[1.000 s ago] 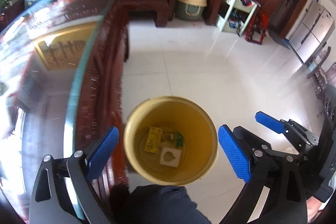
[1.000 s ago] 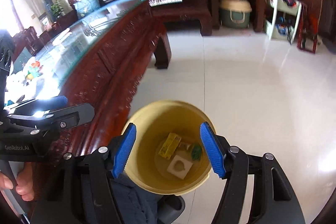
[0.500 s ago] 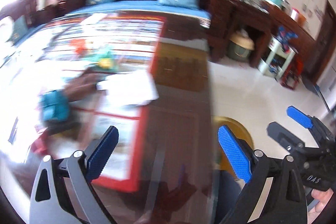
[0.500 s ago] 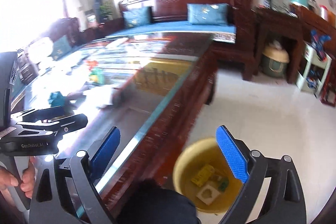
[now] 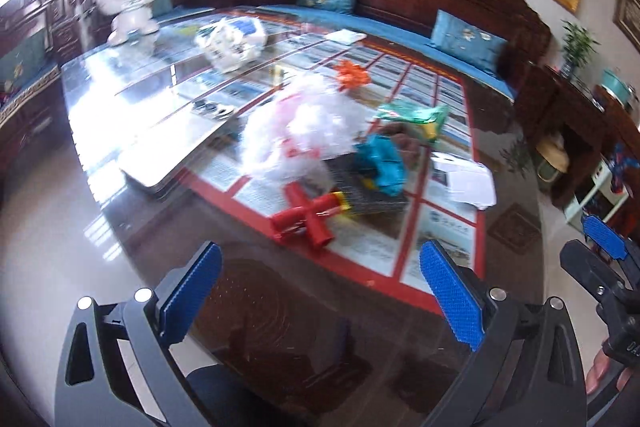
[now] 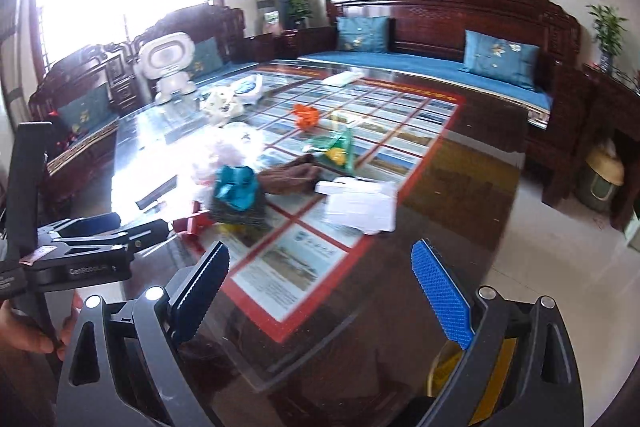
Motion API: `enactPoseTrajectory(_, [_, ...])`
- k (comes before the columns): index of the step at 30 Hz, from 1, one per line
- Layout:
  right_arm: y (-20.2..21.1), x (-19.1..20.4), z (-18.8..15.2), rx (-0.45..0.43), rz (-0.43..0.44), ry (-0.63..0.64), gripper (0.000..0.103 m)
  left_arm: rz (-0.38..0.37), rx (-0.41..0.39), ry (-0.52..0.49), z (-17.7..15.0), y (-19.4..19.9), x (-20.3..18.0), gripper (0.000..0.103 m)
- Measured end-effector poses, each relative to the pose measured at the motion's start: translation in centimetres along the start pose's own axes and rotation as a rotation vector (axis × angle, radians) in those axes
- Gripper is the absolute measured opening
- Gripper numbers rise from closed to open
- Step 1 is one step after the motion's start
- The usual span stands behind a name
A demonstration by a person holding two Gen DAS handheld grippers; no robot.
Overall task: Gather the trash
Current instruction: 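Move both tools back over the table toward the remaining trash, then grasp the teal cloth with the right tool while the left tool grasps the red plastic piece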
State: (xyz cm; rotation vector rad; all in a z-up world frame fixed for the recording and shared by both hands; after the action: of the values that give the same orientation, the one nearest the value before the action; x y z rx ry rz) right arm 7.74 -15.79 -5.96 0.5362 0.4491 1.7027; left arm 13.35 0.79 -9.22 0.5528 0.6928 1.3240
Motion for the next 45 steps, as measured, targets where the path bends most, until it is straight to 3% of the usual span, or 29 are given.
enactPoseTrajectory(4, [-1.7,2.7,0.5,0.016,0.034,0.026,0.089,0.014,0.013,0.038,0.3,-0.9,2.1,0.099])
enactPoseTrajectory(9, [-3.7,4.4,1.4,0.032,0.055,0.041,0.089,0.031,0.008,0.016,0.3,-1.8,3.9,0.099])
enactPoseTrajectory(24, [-12.9,7.4,2.4,0.181,0.104,0.096,0.087,-0.029,0.086,0.000,-1.1,-5.4,3.4,0.099])
enactPoseTrajectory(29, [-14.7,7.7,2.2,0.221,0.106,0.113,0.078,-0.038,0.089,-0.015,-0.9,-6.0,3.2,0.099])
enactPoseTrajectory(32, [-15.1,8.2,1.9,0.243,0.134,0.138,0.053,-0.048,0.090,-0.016,-0.5,-6.3,3.2,0.099])
enactPoseTrajectory(33, [-15.1,8.4,1.9,0.240,0.150,0.140,0.039,-0.050,0.090,-0.014,-0.4,-6.4,3.3,0.099])
enactPoseTrajectory(36, [-14.4,8.4,2.2,0.214,0.133,0.167,0.030,-0.053,0.092,-0.015,-0.1,-6.7,3.3,0.099])
enactPoseTrajectory(45, [-12.1,7.4,3.3,0.165,0.218,0.080,0.028,-0.075,0.108,-0.078,0.4,-8.1,1.4,0.099])
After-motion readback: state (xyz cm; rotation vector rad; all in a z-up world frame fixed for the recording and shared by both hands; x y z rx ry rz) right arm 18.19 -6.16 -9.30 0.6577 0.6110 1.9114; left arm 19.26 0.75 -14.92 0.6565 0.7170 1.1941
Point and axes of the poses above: each gripper's, at about its wrist camera, not at the fingertips, and y roughly against the way its jaws point, x to its left, z to its top, the point moved 9 cm from there along -y, roughly the way its jaws point, and after that the axes turned 1 degree about -y, right-handed, at the moved point
